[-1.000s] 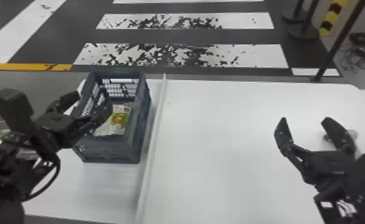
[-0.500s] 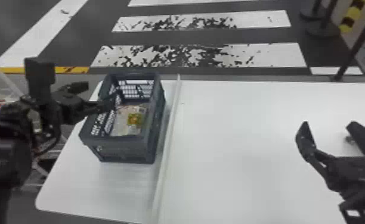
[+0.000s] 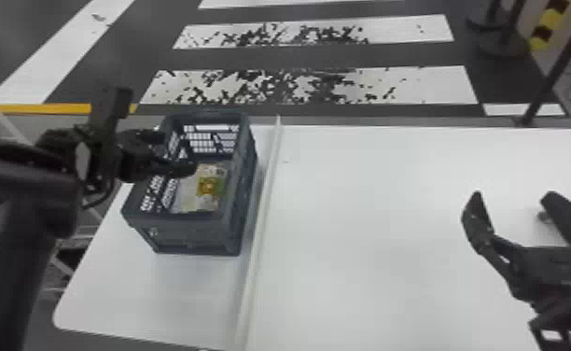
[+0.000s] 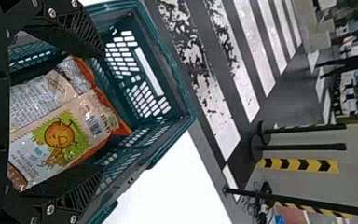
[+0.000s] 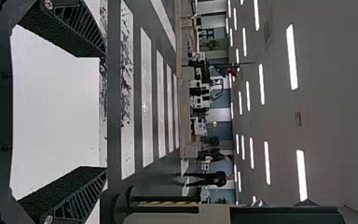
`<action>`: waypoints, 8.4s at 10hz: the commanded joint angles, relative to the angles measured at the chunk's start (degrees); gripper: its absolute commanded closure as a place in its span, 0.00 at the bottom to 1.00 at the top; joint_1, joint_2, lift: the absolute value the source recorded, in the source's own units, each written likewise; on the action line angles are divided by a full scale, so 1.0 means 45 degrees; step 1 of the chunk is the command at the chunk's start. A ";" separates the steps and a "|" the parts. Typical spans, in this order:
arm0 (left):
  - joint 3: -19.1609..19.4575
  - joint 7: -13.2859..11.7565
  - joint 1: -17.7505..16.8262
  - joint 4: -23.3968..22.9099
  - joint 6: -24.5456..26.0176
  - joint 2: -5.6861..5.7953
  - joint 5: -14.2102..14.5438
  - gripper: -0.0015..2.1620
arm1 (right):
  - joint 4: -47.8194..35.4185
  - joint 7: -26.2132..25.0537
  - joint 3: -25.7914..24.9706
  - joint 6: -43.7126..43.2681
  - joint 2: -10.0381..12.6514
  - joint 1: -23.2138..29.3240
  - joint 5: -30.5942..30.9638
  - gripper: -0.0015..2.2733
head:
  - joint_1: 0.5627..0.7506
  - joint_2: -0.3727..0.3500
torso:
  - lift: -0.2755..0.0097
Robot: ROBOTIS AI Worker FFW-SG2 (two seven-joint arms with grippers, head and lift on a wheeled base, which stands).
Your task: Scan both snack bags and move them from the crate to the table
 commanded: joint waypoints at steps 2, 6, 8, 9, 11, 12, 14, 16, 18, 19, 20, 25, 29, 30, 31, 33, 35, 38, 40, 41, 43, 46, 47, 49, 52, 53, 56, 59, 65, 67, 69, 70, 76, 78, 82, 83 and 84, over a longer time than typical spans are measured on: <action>-0.1357 -0.0407 -0.1383 0.2028 0.0394 0.0189 -0.0892 0.07 | -0.0011 0.0010 -0.0064 0.0000 -0.0010 -0.0016 -0.0056 0.03 | 0.70 0.70 | 0.66; -0.3174 -0.0661 -0.2965 0.4411 0.0394 -0.0026 -0.1634 0.06 | -0.0011 0.0049 0.0034 0.0235 -0.0108 -0.0231 -0.0153 0.03 | 0.70 0.70 | 0.66; -0.4345 -0.0896 -0.3786 0.5817 0.0511 -0.0455 -0.2474 0.05 | -0.0050 0.0127 0.0014 0.0469 -0.0225 -0.0289 -0.0407 0.03 | 0.70 0.69 | 0.66; -0.4775 -0.0896 -0.4118 0.6481 0.0902 -0.0612 -0.2552 0.05 | -0.0050 0.0127 -0.0025 0.0469 -0.0264 -0.0289 -0.0446 0.03 | 0.70 0.68 | 0.66; -0.5107 -0.0739 -0.4371 0.7321 0.0863 -0.0983 -0.2982 0.03 | -0.0050 0.0166 -0.0025 0.0469 -0.0303 -0.0289 -0.0544 0.03 | 0.70 0.66 | 0.66; -0.5224 -0.0759 -0.4450 0.7575 0.0902 -0.1061 -0.3119 0.04 | -0.0050 0.0205 -0.0025 0.0469 -0.0342 -0.0289 -0.0720 0.03 | 0.70 0.66 | 0.66; -0.5283 -0.0935 -0.4528 0.7849 0.0902 -0.1061 -0.3021 0.51 | -0.0030 0.0205 -0.0025 0.0469 -0.0342 -0.0289 -0.0739 0.03 | 0.70 0.66 | 0.66; -0.4756 -0.0466 -0.4059 0.7575 0.0902 -0.1080 -0.2767 0.99 | -0.0030 0.0205 -0.0025 0.0469 -0.0342 -0.0289 -0.0759 0.03 | 0.70 0.66 | 0.66; -0.3994 -0.0954 -0.3473 0.6364 0.0902 -0.0885 -0.2455 0.99 | 0.0009 0.0205 -0.0064 0.0469 -0.0342 -0.0250 -0.0817 0.03 | 0.70 0.66 | 0.66; -0.3291 -0.1130 -0.3043 0.5759 0.0668 -0.0846 -0.2357 0.99 | 0.0029 0.0205 -0.0064 0.0469 -0.0342 -0.0231 -0.0837 0.03 | 0.70 0.66 | 0.66; -0.2666 -0.1208 -0.2711 0.5309 0.0511 -0.0807 -0.2122 0.99 | 0.0009 0.0186 -0.0064 0.0469 -0.0323 -0.0231 -0.0817 0.03 | 0.70 0.66 | 0.66; -0.0146 -0.1696 -0.1832 0.3747 0.0355 -0.0182 0.0026 0.99 | 0.0009 0.0186 -0.0025 0.0469 -0.0264 -0.0192 -0.0817 0.03 | 0.70 0.70 | 0.66; 0.1416 -0.1599 -0.1481 0.3454 -0.0270 -0.0280 0.2253 0.99 | -0.0011 0.0186 0.0034 0.0586 -0.0264 -0.0192 -0.0778 0.03 | 0.70 0.73 | 0.66; 0.1807 -0.1638 -0.1383 0.3141 -0.0309 -0.0280 0.2897 0.99 | -0.0030 0.0186 0.0034 0.0586 -0.0264 -0.0192 -0.0759 0.03 | 0.70 0.73 | 0.66; 0.2276 -0.1618 -0.1090 0.2497 -0.0192 -0.0319 0.3190 0.99 | -0.0030 0.0186 0.0034 0.0586 -0.0245 -0.0192 -0.0759 0.04 | 0.70 0.73 | 0.66; 0.3350 -0.1482 -0.0661 0.0895 0.0785 -0.0358 0.4440 0.99 | -0.0030 0.0166 0.0053 0.0586 -0.0245 -0.0192 -0.0700 0.04 | 0.70 0.73 | 0.66; 0.3819 -0.1267 -0.0270 -0.0999 0.2035 -0.0768 0.5202 0.99 | -0.0030 0.0166 0.0034 0.0586 -0.0245 -0.0192 -0.0700 0.04 | 0.70 0.73 | 0.66; 0.3057 -0.0622 0.0394 -0.3284 0.2855 -0.2076 0.5573 0.99 | -0.0030 0.0166 -0.0005 0.0586 -0.0225 -0.0153 -0.0720 0.04 | 0.70 0.66 | 0.66; 0.1885 0.0120 0.0824 -0.3538 0.2894 -0.3190 0.5319 0.99 | -0.0030 0.0147 -0.0064 0.0508 -0.0225 -0.0133 -0.0739 0.04 | 0.70 0.56 | 0.66; 0.0909 0.0667 0.1078 -0.3792 0.2855 -0.3639 0.5045 0.99 | -0.0030 0.0147 -0.0103 0.0469 -0.0225 -0.0094 -0.0798 0.04 | 0.70 0.50 | 0.66; -0.1201 0.1780 0.1351 -0.3401 0.1957 -0.4147 0.4557 0.99 | -0.0030 0.0108 -0.0201 0.0391 -0.0225 -0.0016 -0.0817 0.04 | 0.70 0.41 | 0.66; -0.4267 0.4046 0.1351 -0.1976 0.0433 -0.4147 0.3815 0.99 | -0.0050 0.0029 -0.0338 0.0274 -0.0206 0.0101 -0.0856 0.04 | 0.70 0.21 | 0.66; -0.5068 0.4846 0.1351 -0.1292 0.0003 -0.4186 0.3815 0.99 | -0.0050 0.0029 -0.0377 0.0274 -0.0206 0.0121 -0.0856 0.04 | 0.70 0.19 | 0.66; -0.6338 0.5569 0.1195 0.0251 -0.1442 -0.4420 0.3776 0.99 | -0.0089 0.0029 -0.0396 0.0274 -0.0206 0.0140 -0.0993 0.04 | 0.70 0.11 | 0.66; -0.7099 0.5921 0.0941 0.1149 -0.2028 -0.4615 0.3776 0.00 | -0.0147 0.0029 -0.0396 0.0274 -0.0206 0.0179 -0.0993 0.04 | 0.70 0.03 | 0.66; -0.7080 0.5940 0.0941 0.1169 -0.2145 -0.4596 0.3776 0.00 | -0.0147 0.0029 -0.0396 0.0274 -0.0206 0.0179 -0.0993 0.04 | 0.70 0.03 | 0.66; -0.6591 0.6331 0.1351 0.0641 -0.2536 -0.4518 0.3776 0.02 | -0.0147 0.0029 -0.0377 0.0352 -0.0206 0.0179 -0.0993 0.04 | 0.70 0.03 | 0.66; -0.4756 0.6389 0.2914 -0.1800 -0.3317 -0.4186 0.3249 0.02 | -0.0147 0.0049 -0.0259 0.0352 -0.0225 0.0140 -0.0993 0.05 | 0.70 0.06 | 0.66; 0.0557 0.6663 0.6117 -0.3870 -0.8043 -0.3287 0.4753 0.04 | -0.0069 0.0733 0.0131 0.0352 -0.0264 -0.0133 -0.0524 0.68 | 0.70 0.46 | 0.66; 0.1143 0.7288 0.6703 -0.4026 -0.8239 -0.3424 0.4889 0.04 | -0.0108 0.0947 0.0502 0.0664 -0.0303 -0.0172 0.0081 0.94 | 0.70 0.57 | 0.66; 0.1494 0.7229 0.7054 -0.4026 -0.8356 -0.3444 0.5124 0.04 | -0.0050 0.1983 0.0971 0.1992 -0.0303 -0.0465 0.0628 0.99 | 0.70 0.68 | 0.66; 0.1553 0.7210 0.7191 -0.4026 -0.8395 -0.3444 0.5143 0.04 | 0.0204 0.2139 0.1362 0.2188 -0.0323 -0.0700 0.0960 0.99 | 0.70 0.71 | 0.66; 0.1670 0.7034 0.7464 -0.3851 -0.8551 -0.3483 0.5241 0.04 | 0.3954 0.2158 0.2182 0.2305 -0.0284 -0.2633 0.1917 0.99 | 0.70 0.83 | 0.66; 0.1670 0.6995 0.7464 -0.3734 -0.8551 -0.3483 0.5280 0.04 | 0.5107 0.2158 0.2260 0.1992 -0.0264 -0.3043 0.1956 0.99 | 0.70 0.83 | 0.66; 0.1612 0.6995 0.7464 -0.3694 -0.8629 -0.3502 0.5280 0.04 | 0.3915 0.2119 0.2260 0.1445 -0.0264 -0.2555 0.1976 0.99 | 0.70 0.83 | 0.66; 0.1612 0.6995 0.7464 -0.3655 -0.8629 -0.3502 0.5299 0.04 | 0.2958 0.2139 0.2377 0.1445 -0.0284 -0.2145 0.2112 0.99 | 0.70 0.83 | 0.66; 0.1612 0.6995 0.7464 -0.3675 -0.8668 -0.3502 0.5299 0.04 | 0.2392 0.2158 0.2748 0.1758 -0.0342 -0.1891 0.2464 0.99 | 0.70 0.84 | 0.66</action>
